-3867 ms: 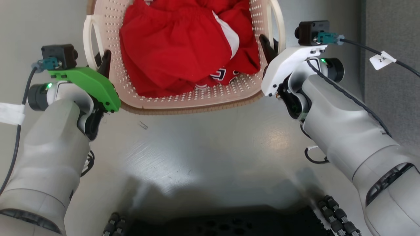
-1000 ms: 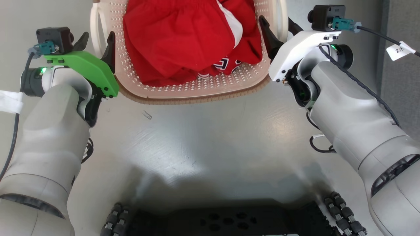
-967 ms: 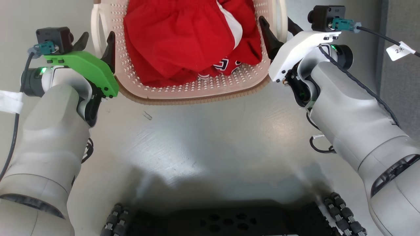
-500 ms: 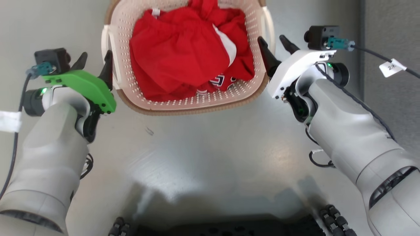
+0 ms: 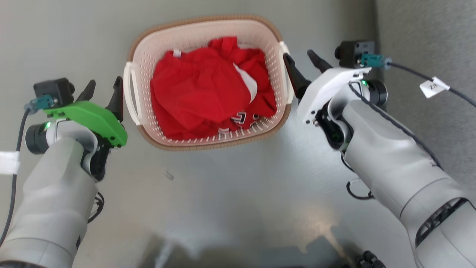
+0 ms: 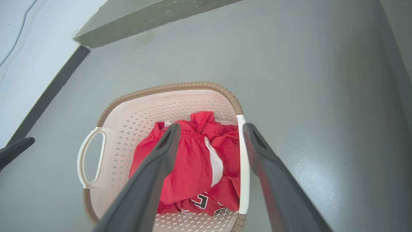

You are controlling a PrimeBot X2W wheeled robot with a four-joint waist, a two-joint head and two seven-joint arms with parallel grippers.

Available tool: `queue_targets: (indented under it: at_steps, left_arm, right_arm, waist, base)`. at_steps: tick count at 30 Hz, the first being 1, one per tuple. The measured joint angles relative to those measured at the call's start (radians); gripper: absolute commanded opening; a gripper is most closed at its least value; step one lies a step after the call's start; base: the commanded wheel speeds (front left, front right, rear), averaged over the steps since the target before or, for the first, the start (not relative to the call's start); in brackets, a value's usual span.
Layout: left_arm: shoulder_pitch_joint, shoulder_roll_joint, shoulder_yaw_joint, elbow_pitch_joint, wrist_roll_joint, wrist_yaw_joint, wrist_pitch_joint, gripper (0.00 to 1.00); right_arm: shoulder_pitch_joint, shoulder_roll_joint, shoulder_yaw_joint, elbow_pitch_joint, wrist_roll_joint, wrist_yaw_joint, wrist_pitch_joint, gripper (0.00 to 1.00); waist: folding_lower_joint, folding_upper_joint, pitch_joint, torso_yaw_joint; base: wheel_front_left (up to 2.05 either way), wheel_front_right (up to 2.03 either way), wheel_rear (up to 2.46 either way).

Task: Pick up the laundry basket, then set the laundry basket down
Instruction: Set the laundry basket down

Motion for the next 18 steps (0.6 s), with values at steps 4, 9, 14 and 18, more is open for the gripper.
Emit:
queue_targets:
  at_steps: [4,9,14,18]
  left_arm:
    - [0.031,0.008,0.03,-0.02,0.004,0.0,0.0,1.0]
    - [0.072,0.033,0.054,-0.052,0.023,0.0,0.0,1.0]
    - [0.13,0.036,0.084,-0.094,0.048,0.0,0.0,1.0]
    - [0.169,0.034,0.099,-0.119,0.062,0.0,0.0,1.0]
  right_arm:
    - [0.03,0.0,-0.007,-0.006,-0.012,0.0,0.0,1.0]
    - [0.06,0.0,-0.014,-0.014,-0.042,0.0,0.0,1.0]
    - [0.108,0.0,-0.036,-0.021,-0.067,-0.002,0.0,1.0]
    - [0.146,-0.001,-0.055,-0.03,-0.088,-0.006,0.0,1.0]
  waist:
    - [0.0,0.0,-0.048,-0.006]
    - [0.0,0.0,-0.11,-0.012]
    - [0.0,0.0,-0.185,-0.02]
    - [0.0,0.0,-0.237,-0.022]
  base:
    - [0.0,0.0,0.0]
    - [0.0,0.0,0.0]
    - [0.0,0.0,0.0]
    - [0.0,0.0,0.0]
